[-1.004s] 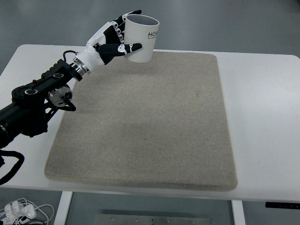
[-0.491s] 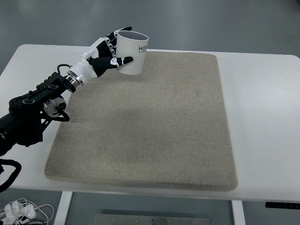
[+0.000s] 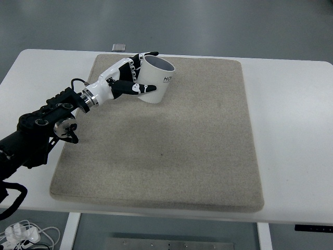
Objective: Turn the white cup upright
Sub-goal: 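Lower the upright cup back onto the mat with the left hand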
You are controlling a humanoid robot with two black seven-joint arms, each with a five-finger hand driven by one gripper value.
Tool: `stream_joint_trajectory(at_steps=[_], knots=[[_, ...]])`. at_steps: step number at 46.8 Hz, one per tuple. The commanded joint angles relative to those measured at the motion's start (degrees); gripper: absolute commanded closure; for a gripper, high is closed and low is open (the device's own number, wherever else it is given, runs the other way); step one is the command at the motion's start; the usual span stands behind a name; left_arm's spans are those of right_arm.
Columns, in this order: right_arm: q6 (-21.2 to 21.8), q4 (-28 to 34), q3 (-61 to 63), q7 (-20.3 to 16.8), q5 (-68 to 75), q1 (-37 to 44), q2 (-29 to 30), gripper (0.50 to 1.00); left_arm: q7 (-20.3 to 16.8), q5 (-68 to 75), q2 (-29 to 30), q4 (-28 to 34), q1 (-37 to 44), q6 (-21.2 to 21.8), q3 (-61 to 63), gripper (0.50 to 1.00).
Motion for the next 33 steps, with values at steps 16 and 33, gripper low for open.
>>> stream_joint_trajectory(at_steps=[16, 33], knots=[[0.0, 0.0, 0.0, 0.0, 0.0, 0.0, 0.0, 0.548, -0.01, 3.62, -3.23, 2.81, 1.38, 3.43, 0.01, 1.0], [0.0, 0.0, 0.0, 0.0, 0.0, 0.0, 0.0, 0.548, -0.01, 3.18, -3.85, 2.46, 1.9, 5.98, 0.01, 0.619]])
